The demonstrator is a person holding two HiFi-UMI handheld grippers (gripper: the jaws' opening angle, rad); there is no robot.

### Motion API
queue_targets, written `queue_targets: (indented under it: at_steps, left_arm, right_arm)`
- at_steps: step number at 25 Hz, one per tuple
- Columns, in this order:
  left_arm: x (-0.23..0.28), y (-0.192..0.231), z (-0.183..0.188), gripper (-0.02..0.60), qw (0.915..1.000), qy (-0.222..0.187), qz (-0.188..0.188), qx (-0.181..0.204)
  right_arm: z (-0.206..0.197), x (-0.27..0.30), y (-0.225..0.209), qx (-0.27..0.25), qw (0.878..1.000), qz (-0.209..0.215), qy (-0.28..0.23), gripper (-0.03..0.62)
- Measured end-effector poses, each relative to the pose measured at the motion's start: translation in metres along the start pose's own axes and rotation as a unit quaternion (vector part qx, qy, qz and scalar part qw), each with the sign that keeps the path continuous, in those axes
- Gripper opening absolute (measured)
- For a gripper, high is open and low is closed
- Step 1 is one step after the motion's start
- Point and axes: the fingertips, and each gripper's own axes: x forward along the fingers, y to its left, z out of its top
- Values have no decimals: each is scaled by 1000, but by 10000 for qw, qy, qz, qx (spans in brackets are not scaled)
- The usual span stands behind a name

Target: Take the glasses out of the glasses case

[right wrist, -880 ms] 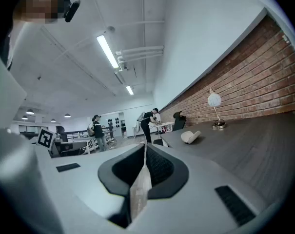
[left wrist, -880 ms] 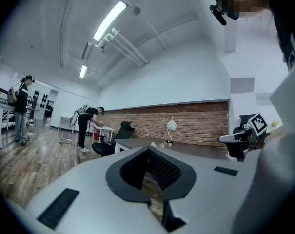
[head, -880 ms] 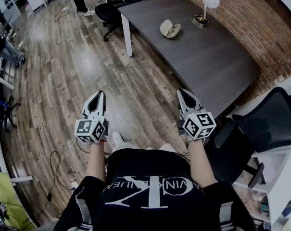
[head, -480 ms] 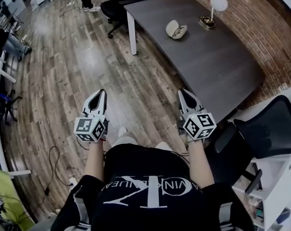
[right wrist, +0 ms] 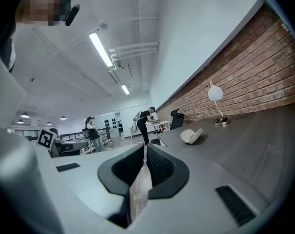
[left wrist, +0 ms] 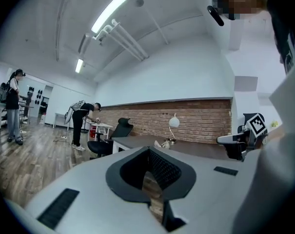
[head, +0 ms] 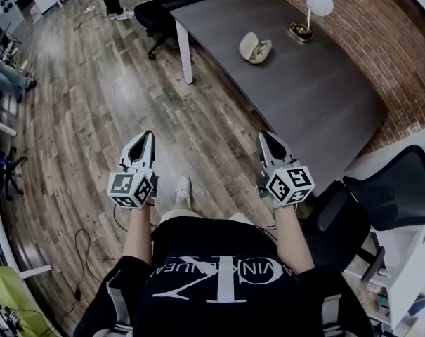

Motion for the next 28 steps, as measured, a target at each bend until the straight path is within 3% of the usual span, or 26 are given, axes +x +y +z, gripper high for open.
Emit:
queue_targets:
  at_steps: [13, 16, 28]
  left_arm:
    - [120, 58, 0, 15, 9963, 349, -742, -272]
    - [142, 70, 3, 15, 9952, 362, -855, -303]
    - [197, 144, 13, 15, 9916, 433, -1213, -124]
  right_arm:
    - [4, 91, -30, 338, 9958, -832, 156, 38]
    - [2, 105, -37, 440, 9939, -992, 195, 80]
    - [-10, 170, -50, 894, 9826, -1628, -52, 115]
